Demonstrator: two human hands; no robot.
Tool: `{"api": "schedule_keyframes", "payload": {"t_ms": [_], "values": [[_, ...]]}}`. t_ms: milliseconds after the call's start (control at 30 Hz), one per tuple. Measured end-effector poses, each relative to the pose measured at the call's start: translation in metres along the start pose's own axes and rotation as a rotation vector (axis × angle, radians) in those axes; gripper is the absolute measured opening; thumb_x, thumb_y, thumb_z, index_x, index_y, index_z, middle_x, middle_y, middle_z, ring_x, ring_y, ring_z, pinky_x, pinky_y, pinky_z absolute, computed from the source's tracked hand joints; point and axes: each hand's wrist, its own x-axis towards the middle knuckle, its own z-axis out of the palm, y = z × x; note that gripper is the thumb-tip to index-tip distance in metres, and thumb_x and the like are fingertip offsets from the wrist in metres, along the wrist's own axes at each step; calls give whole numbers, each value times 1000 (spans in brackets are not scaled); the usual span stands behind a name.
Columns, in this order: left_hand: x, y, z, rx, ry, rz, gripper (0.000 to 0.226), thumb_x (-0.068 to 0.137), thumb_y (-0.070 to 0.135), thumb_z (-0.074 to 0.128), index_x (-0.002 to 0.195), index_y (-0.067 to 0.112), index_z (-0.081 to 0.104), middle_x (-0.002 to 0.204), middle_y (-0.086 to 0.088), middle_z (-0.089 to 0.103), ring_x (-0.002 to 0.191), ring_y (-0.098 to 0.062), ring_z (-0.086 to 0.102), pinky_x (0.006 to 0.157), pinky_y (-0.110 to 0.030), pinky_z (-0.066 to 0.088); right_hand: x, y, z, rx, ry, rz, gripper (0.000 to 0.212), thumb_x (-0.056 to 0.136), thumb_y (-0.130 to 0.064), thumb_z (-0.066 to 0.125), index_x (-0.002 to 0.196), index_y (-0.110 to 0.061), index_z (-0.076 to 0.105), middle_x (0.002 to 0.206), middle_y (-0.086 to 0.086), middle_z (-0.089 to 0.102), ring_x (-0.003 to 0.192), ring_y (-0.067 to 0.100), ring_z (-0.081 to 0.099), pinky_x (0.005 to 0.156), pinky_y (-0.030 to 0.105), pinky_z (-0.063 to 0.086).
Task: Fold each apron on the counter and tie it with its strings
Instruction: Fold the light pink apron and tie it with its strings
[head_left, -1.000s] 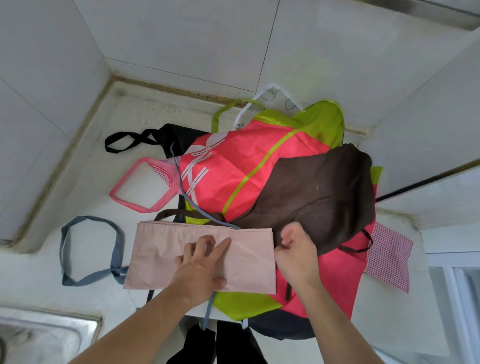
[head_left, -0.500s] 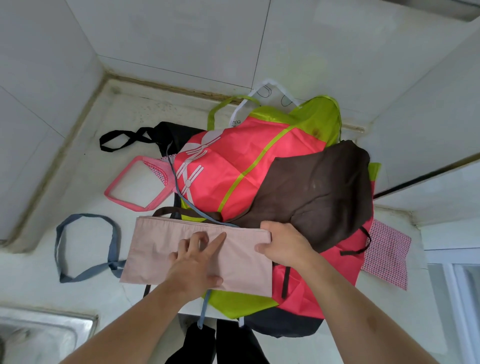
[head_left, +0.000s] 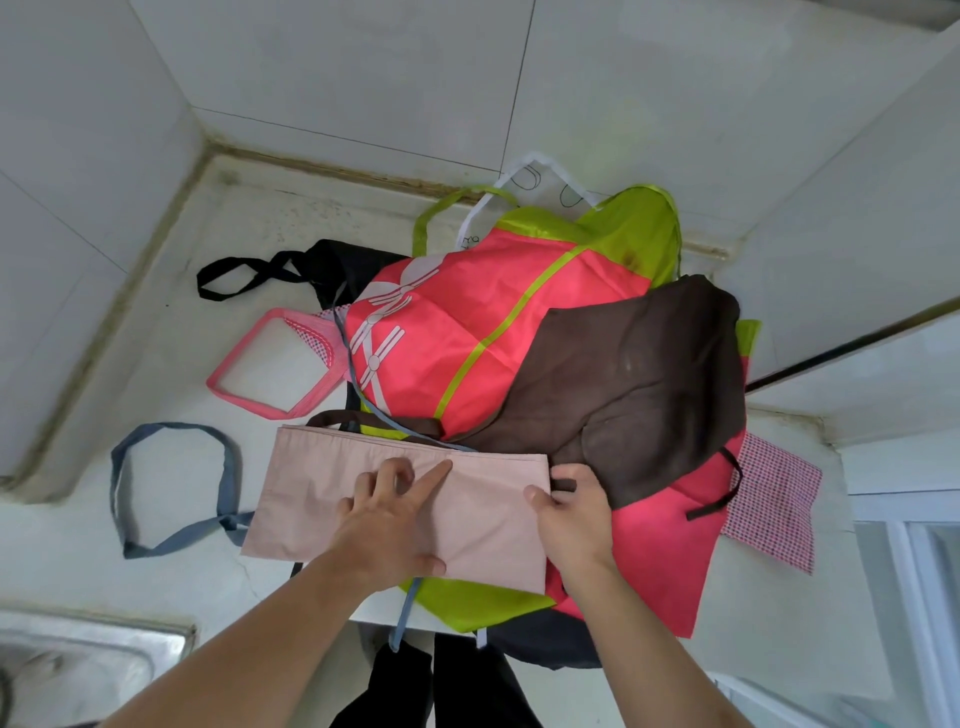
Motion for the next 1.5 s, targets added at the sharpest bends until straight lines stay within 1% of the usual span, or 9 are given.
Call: {"api": "schedule_keyframes", "payload": {"t_ms": [167,300,433,600,767,867,1067,1233,1500], "values": [[0,1,0,28,-9,-7,129,65,74,78,155,58,-14,141,5,17,124,-25,29,101,-44,41,-3,12,1,47,-192,79,18,88,-23,76,77,-9,76,72,1,76,72,22,71,70,38,56],[0,5,0,46,-32,-12,138,60,75,80,153,58,-20,144,4,14,128,-26,28,104,-44,40,0,11,-3,33,-15,28,43,95,-23,70,57,-11,51,51,-5,40,56,13,39,56,31,33],[-1,5,3,10,-47,-3,129,60,90,65,153,59,-18,144,7,13,131,-27,25,108,-46,36,-8,17,1,1,-109,31,22,96,-21,66,77,-12,71,68,-7,72,64,15,62,63,32,49],[4,12,10,50,22,-47,94,85,86,42,153,58,-17,150,4,15,130,-29,28,106,-48,38,-15,17,3,11,-131,57,14,93,-19,64,90,-15,76,81,-2,78,81,22,73,74,36,57],[8,19,11,80,15,-62,102,84,81,51,152,57,-20,146,2,17,128,-30,30,103,-49,40,-27,18,-7,-151,-146,51,15,94,-19,64,81,-15,70,73,-9,70,70,12,65,60,22,47],[9,18,13,100,35,-58,102,83,83,49,151,57,-22,147,2,18,129,-30,30,103,-50,40,-30,26,-15,-241,-107,28,46,95,-19,66,60,-14,37,48,-6,36,51,14,33,48,27,26],[10,22,11,124,44,-63,103,83,85,46,149,57,-27,148,1,18,133,-31,29,105,-50,41,-38,33,-23,-114,-144,89,32,94,-12,63,68,-1,49,69,6,57,67,35,73,52,41,63],[9,23,13,152,68,-52,103,82,87,42,150,55,-28,149,0,19,132,-30,30,103,-48,41,-49,26,-26,-100,-166,69,22,103,-10,54,86,1,64,77,12,73,50,23,72,51,38,61],[8,25,12,192,62,-54,108,78,89,46,153,53,-23,148,-1,22,132,-30,31,102,-47,43,-6,-18,-23,-206,-77,-135,36,93,-35,70,70,-13,52,50,-8,54,51,8,51,52,22,37]]}}
